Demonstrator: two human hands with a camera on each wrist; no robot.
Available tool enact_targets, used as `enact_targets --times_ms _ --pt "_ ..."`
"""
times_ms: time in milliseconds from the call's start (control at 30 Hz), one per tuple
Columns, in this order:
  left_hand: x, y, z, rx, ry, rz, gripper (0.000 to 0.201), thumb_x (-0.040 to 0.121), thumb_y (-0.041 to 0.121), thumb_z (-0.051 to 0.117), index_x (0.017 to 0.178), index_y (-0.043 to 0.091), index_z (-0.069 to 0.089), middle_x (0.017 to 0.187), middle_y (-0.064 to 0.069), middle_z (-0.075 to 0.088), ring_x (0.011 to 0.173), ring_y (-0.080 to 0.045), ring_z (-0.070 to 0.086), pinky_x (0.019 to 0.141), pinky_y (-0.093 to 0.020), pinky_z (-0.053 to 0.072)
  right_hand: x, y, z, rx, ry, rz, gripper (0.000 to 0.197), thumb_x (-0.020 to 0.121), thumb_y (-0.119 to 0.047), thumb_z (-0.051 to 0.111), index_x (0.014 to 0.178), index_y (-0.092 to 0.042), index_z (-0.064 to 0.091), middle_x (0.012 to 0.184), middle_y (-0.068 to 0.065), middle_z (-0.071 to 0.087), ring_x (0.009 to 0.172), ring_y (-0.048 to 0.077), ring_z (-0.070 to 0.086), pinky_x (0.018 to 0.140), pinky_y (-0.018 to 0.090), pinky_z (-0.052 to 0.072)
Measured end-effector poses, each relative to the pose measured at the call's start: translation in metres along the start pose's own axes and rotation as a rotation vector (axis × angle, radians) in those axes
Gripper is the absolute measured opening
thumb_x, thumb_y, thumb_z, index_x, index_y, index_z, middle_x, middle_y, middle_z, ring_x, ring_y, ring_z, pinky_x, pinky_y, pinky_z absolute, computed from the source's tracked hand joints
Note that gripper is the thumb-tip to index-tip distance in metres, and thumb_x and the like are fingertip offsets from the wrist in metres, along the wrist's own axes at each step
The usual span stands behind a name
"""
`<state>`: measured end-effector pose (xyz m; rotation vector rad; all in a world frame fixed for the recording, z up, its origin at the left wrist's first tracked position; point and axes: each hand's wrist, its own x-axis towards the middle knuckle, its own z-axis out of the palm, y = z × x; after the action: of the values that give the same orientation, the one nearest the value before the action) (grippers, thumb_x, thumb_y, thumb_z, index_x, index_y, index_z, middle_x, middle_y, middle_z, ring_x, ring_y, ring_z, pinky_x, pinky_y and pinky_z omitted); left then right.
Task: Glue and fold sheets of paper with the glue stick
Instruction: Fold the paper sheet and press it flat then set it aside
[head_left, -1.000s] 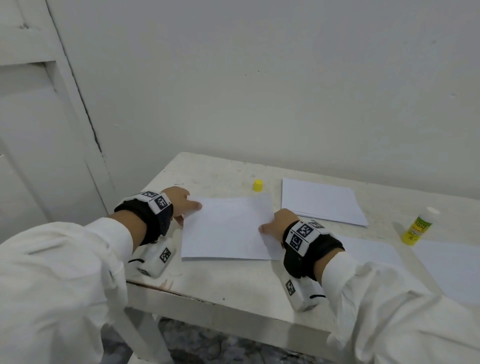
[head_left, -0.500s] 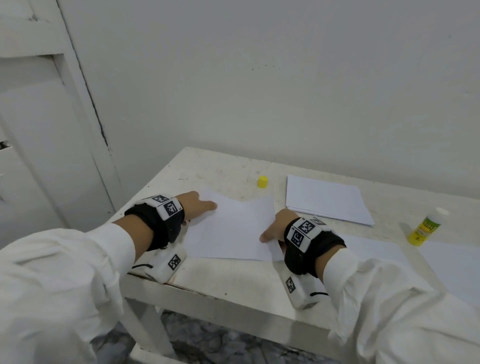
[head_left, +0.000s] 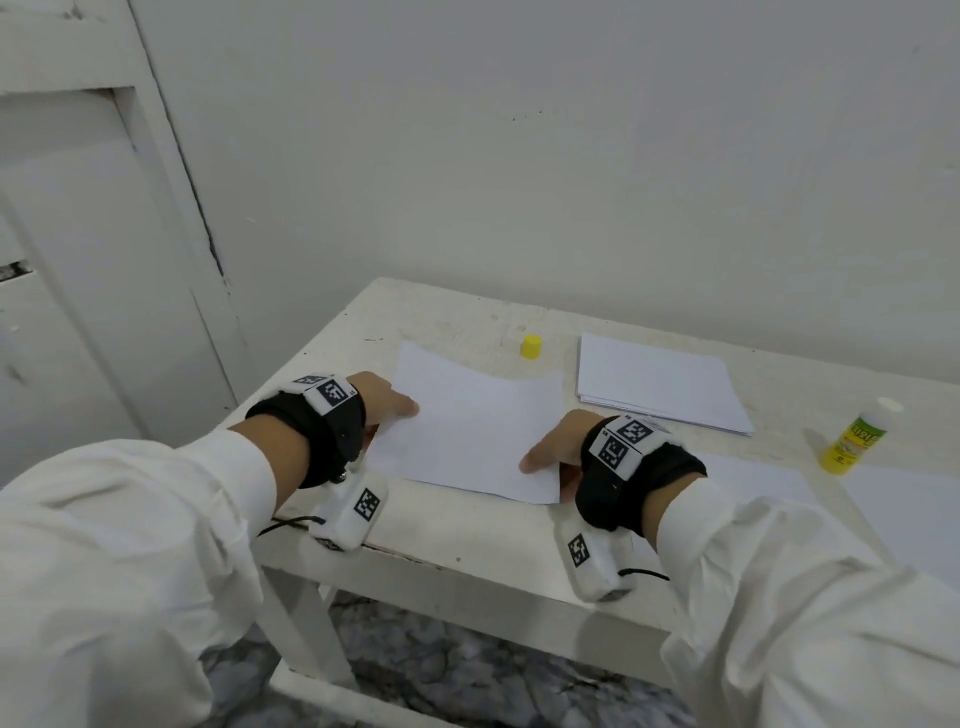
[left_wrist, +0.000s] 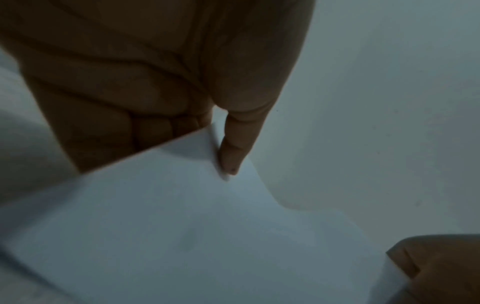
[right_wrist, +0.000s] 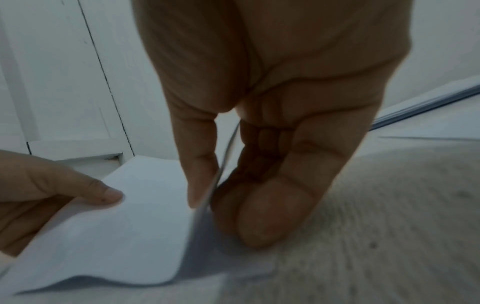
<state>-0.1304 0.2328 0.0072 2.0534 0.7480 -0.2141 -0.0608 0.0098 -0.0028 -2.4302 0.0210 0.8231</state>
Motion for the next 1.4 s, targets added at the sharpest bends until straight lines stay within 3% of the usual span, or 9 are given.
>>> enact_targets --times_ms 200,333,600,733,867,1000,1067,1200,1400 --pt "-0.004 -0.01 -0.006 -0.147 -0.142 -0.062 0.028 0.07 0.008 0.082 0.089 0.0 0.064 0.089 -0.017 0.067 0.079 -0.031 0.064 0.084 -0.044 0.055 -0.007 0.0 -0.004 0.121 -0.059 0.04 0.03 0.07 -0.015 0.082 0.089 -0.002 0.062 0.105 0.019 0.068 0.101 0.037 0.064 0.093 0.051 0.05" --pt "-0.009 -0.009 -0.012 -0.296 -0.216 -0.066 0.012 0.086 0.0 0.065 0.097 0.0 0.061 0.091 -0.013 0.068 0.075 -0.023 0.065 0.053 -0.029 0.058 -0.025 -0.002 -0.009 0.331 -0.127 0.051 0.015 0.085 0.001 0.063 0.097 0.001 0.055 0.091 0.021 0.063 0.085 0.037 0.062 0.074 0.049 0.055" --pt "-0.016 -0.008 -0.027 -0.493 -0.335 -0.058 0.014 0.095 0.004 0.048 0.102 0.001 0.059 0.078 -0.014 0.072 0.058 -0.03 0.07 0.043 -0.037 0.054 -0.029 -0.001 -0.009 0.415 -0.131 0.016 0.044 0.088 -0.008 0.058 0.129 -0.002 0.046 0.11 0.025 0.063 0.062 0.034 0.067 0.06 0.041 0.057" --pt "-0.02 -0.006 -0.023 -0.481 -0.27 -0.062 0.009 0.093 0.004 0.053 0.097 0.002 0.061 0.073 -0.011 0.072 0.057 -0.024 0.07 0.045 -0.035 0.056 -0.031 -0.001 -0.008 0.427 -0.101 -0.002 0.043 0.09 -0.01 0.056 0.13 -0.001 0.043 0.113 0.025 0.062 0.057 0.033 0.067 0.055 0.041 0.057" --pt "-0.022 -0.004 -0.019 -0.33 -0.169 -0.024 0.008 0.089 0.005 0.062 0.096 0.008 0.061 0.09 -0.008 0.069 0.073 -0.022 0.066 0.072 -0.038 0.056 -0.04 0.008 -0.016 0.534 -0.059 -0.009 0.041 0.093 -0.012 0.059 0.128 0.0 0.043 0.115 0.022 0.06 0.056 0.033 0.068 0.049 0.04 0.058" --pt "-0.032 0.018 0.002 -0.379 -0.158 0.077 0.037 0.087 -0.01 0.058 0.118 0.01 0.055 0.103 -0.013 0.065 0.078 -0.024 0.063 0.057 -0.034 0.059 -0.051 0.037 -0.039 0.603 0.023 -0.039 0.054 0.091 -0.003 0.06 0.137 0.0 0.033 0.116 0.014 0.052 0.065 0.03 0.069 0.044 0.028 0.055" --pt "-0.036 0.033 0.024 -0.344 -0.078 0.176 0.058 0.082 -0.01 0.064 0.128 0.02 0.044 0.101 -0.016 0.062 0.083 -0.029 0.063 0.071 -0.041 0.059 -0.058 0.059 -0.054 0.615 0.068 -0.039 0.06 0.089 0.003 0.06 0.141 -0.002 0.029 0.108 0.012 0.055 0.071 0.03 0.068 0.046 0.027 0.055" --pt "-0.046 0.062 0.078 -0.149 -0.08 0.345 0.044 0.08 -0.003 0.07 0.109 0.021 0.047 0.084 -0.009 0.053 0.072 -0.025 0.057 0.075 -0.041 0.055 -0.075 0.114 -0.085 0.59 0.156 0.012 0.02 0.086 0.001 0.065 0.098 -0.004 0.05 0.092 0.009 0.062 0.067 0.027 0.067 0.046 0.027 0.053" --pt "-0.057 0.086 0.147 0.111 -0.266 0.393 0.024 0.081 0.003 0.072 0.104 0.008 0.069 0.072 0.003 0.06 0.044 0.001 0.056 0.05 -0.008 0.049 -0.088 0.182 -0.109 0.45 0.273 0.085 0.026 0.082 -0.006 0.071 0.076 -0.011 0.047 0.074 0.011 0.061 0.061 0.019 0.063 0.045 0.023 0.041"
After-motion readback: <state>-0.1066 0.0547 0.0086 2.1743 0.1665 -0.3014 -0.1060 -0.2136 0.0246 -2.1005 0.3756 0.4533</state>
